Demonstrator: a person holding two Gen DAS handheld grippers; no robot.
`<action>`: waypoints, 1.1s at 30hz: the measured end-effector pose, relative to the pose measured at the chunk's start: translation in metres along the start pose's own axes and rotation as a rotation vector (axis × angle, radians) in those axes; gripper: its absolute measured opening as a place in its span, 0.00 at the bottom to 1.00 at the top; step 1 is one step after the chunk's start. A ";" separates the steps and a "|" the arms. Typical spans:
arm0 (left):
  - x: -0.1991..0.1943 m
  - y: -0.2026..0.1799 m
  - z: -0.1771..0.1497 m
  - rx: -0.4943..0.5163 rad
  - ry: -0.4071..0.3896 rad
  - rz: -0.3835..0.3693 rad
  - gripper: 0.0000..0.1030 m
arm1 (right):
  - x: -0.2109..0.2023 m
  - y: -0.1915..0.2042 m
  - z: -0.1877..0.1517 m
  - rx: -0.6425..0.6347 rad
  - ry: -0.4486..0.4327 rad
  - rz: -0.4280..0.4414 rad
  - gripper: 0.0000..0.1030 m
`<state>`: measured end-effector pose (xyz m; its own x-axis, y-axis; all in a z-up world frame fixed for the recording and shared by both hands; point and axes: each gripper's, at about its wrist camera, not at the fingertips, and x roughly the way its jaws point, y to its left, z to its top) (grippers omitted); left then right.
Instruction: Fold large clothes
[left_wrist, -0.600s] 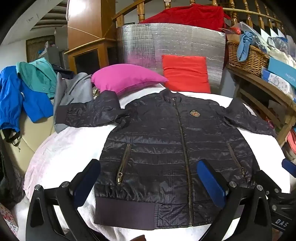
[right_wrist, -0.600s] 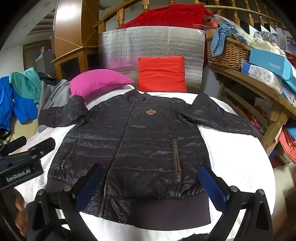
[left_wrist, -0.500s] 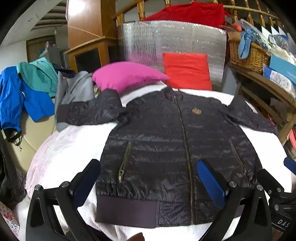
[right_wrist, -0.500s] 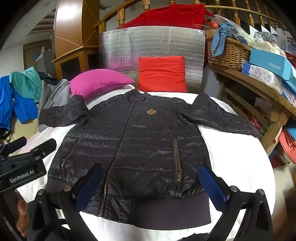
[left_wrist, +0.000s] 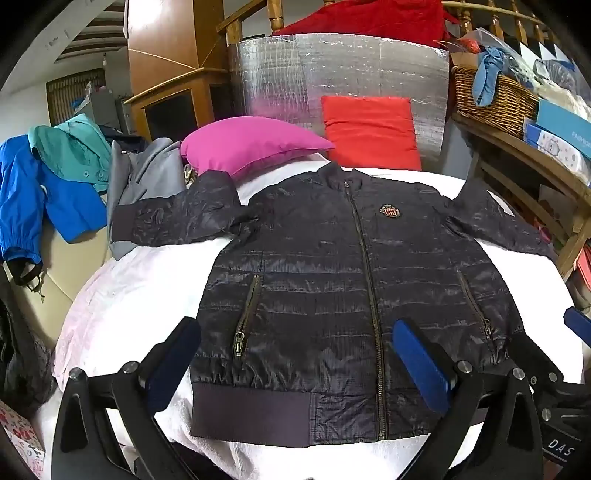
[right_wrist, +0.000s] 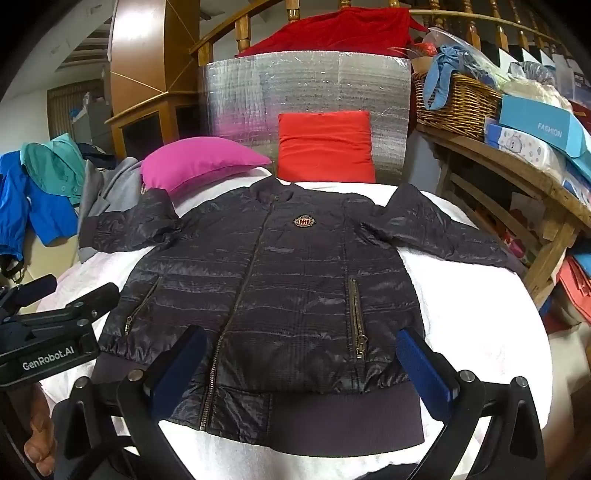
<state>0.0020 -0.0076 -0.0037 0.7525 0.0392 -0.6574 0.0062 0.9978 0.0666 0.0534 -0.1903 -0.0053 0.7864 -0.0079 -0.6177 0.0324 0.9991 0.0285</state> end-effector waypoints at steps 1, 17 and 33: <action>0.001 0.000 0.000 -0.004 0.004 -0.002 1.00 | 0.000 0.000 0.000 0.000 0.001 0.000 1.00; 0.004 0.002 -0.006 -0.022 0.019 -0.016 1.00 | 0.003 0.002 -0.003 -0.001 0.006 -0.024 1.00; 0.004 0.002 -0.008 -0.028 0.029 -0.023 1.00 | 0.002 0.004 -0.002 0.001 0.006 -0.029 1.00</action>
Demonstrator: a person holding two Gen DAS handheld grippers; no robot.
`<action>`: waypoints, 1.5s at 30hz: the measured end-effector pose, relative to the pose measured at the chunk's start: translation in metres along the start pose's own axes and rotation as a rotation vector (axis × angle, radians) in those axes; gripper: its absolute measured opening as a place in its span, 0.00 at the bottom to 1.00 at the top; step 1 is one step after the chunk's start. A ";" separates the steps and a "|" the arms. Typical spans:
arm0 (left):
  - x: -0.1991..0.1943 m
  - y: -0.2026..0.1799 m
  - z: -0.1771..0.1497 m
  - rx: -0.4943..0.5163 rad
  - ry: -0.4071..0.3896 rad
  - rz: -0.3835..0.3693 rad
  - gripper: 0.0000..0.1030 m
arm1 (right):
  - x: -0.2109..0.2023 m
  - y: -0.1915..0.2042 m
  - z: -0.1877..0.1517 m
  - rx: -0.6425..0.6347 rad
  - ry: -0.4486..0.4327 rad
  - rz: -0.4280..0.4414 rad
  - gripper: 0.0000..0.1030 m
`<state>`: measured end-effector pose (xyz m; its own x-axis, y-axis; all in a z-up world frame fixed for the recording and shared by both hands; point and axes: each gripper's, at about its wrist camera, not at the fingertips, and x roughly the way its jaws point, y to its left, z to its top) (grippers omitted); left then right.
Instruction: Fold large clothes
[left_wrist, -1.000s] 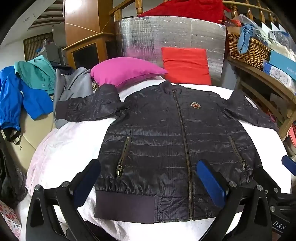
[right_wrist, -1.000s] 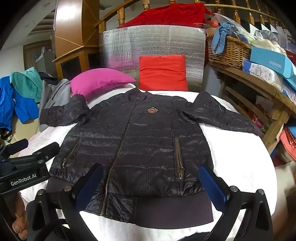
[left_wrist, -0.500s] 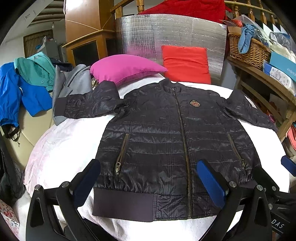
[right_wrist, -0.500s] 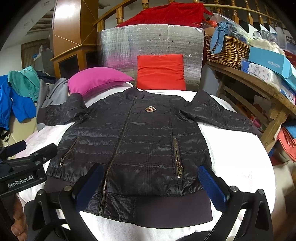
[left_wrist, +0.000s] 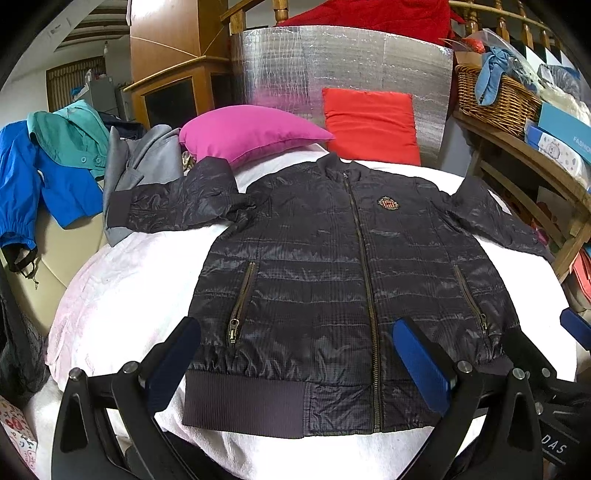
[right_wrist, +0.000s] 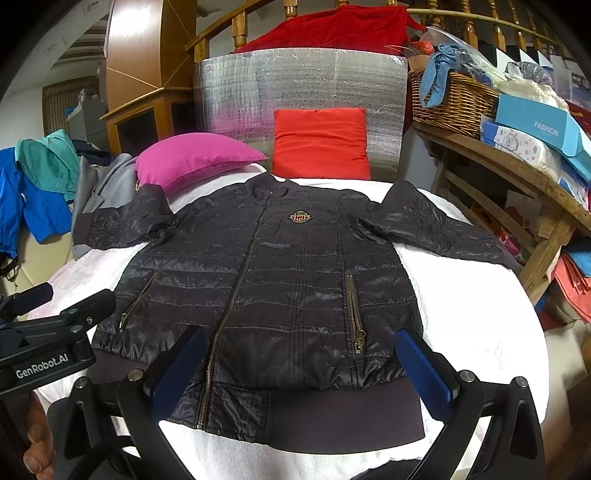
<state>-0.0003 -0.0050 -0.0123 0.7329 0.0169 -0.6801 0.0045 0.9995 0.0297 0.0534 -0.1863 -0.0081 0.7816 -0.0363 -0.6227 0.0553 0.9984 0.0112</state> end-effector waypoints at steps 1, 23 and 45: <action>0.000 0.000 0.000 -0.001 -0.001 0.002 1.00 | 0.000 0.000 0.001 0.002 -0.002 0.001 1.00; -0.001 -0.001 -0.001 -0.003 -0.004 -0.002 1.00 | -0.002 -0.003 0.000 0.011 -0.008 -0.002 1.00; -0.001 -0.001 -0.001 0.000 0.005 -0.005 1.00 | 0.003 -0.003 0.001 0.013 -0.003 -0.004 1.00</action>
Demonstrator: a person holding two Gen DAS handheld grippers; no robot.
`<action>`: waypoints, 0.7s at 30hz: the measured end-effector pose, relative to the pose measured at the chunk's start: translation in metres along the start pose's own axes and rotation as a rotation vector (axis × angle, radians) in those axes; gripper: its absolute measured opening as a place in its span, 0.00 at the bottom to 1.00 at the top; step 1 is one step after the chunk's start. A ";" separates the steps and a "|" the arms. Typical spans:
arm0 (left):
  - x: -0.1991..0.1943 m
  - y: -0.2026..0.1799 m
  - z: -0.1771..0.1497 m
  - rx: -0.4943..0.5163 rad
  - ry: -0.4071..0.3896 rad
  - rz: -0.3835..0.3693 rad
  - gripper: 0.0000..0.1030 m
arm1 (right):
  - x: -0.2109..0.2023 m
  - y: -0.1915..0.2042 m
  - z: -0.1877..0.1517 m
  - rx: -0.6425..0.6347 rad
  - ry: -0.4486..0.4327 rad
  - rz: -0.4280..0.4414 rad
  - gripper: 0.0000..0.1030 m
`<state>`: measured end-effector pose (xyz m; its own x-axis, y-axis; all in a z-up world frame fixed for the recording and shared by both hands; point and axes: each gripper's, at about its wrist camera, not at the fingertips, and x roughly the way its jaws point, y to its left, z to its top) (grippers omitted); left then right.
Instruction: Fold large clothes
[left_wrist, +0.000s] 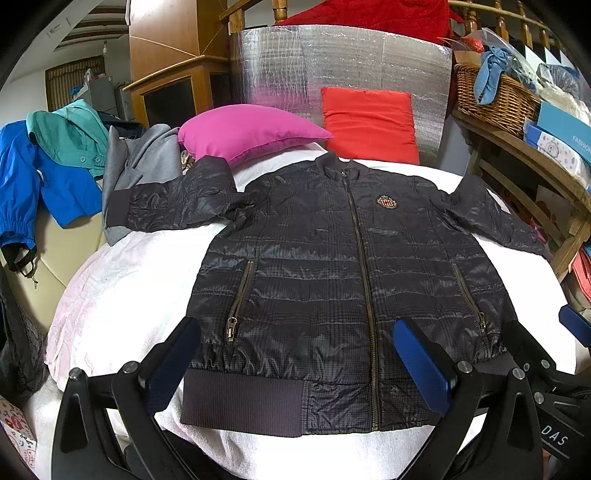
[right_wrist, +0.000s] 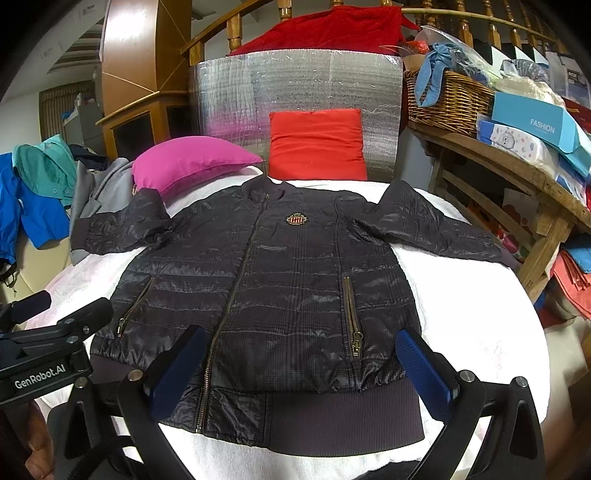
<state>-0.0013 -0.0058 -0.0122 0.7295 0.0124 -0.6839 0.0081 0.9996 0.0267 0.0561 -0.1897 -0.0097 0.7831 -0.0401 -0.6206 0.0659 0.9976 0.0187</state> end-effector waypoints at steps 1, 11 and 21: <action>0.000 0.000 0.000 0.000 0.000 0.000 1.00 | 0.000 0.000 0.000 0.000 0.000 0.000 1.00; 0.003 -0.002 0.001 0.004 0.001 0.002 1.00 | 0.002 -0.001 0.000 0.001 0.000 0.001 1.00; 0.020 -0.002 0.000 0.008 0.034 -0.007 1.00 | 0.018 -0.026 -0.002 0.053 0.036 0.040 1.00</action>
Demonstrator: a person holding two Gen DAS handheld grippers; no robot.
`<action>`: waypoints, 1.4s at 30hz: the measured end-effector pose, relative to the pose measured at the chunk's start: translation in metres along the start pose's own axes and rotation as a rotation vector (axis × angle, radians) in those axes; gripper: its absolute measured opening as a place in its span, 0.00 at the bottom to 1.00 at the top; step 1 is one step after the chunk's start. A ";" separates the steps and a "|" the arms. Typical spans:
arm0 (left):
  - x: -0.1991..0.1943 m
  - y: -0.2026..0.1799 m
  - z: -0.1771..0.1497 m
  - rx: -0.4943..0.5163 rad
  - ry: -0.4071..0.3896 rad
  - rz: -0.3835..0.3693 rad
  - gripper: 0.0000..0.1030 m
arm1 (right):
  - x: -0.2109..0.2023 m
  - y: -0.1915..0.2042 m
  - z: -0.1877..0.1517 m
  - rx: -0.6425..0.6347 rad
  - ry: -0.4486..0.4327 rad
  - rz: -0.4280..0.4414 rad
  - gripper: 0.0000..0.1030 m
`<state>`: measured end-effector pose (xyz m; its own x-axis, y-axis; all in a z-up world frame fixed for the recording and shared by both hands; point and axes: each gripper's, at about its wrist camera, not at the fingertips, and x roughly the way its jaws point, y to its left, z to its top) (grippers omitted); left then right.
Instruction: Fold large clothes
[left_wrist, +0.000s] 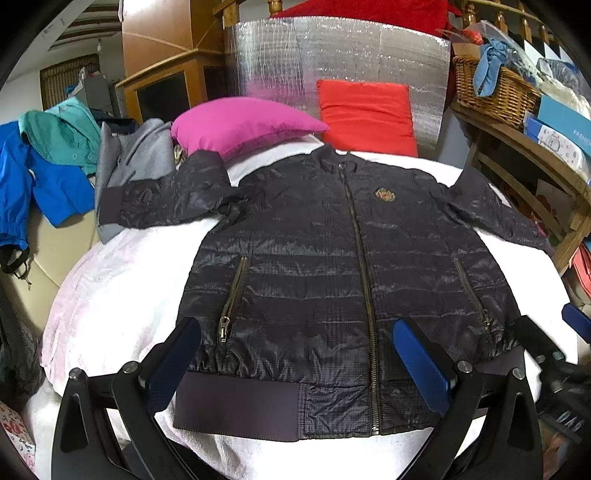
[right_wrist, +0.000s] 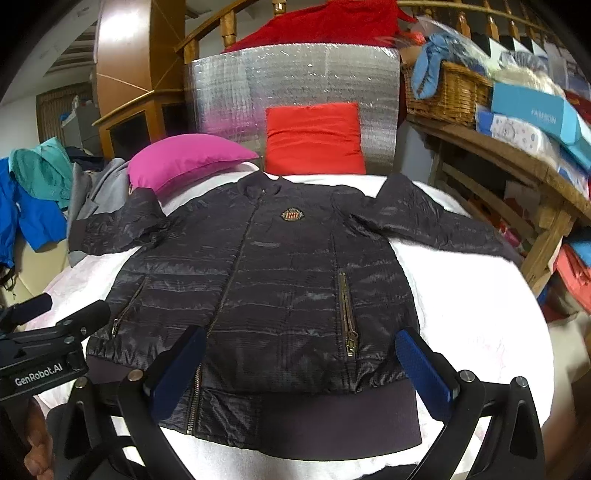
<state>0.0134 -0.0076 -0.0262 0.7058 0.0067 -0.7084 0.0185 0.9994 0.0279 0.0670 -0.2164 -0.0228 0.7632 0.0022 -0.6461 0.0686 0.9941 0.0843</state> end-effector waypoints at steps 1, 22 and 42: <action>0.005 0.003 -0.001 -0.006 0.010 0.000 1.00 | 0.002 -0.006 -0.002 0.017 0.009 0.012 1.00; 0.151 0.007 0.024 0.014 0.153 0.057 1.00 | 0.162 -0.383 0.025 1.110 -0.055 0.284 0.96; 0.197 0.006 0.060 -0.030 0.071 -0.092 1.00 | 0.226 -0.386 0.183 0.683 0.025 -0.157 0.13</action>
<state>0.1952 -0.0023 -0.1232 0.6500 -0.0841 -0.7553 0.0593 0.9964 -0.0599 0.3300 -0.6190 -0.0625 0.6970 -0.1256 -0.7060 0.5713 0.6923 0.4409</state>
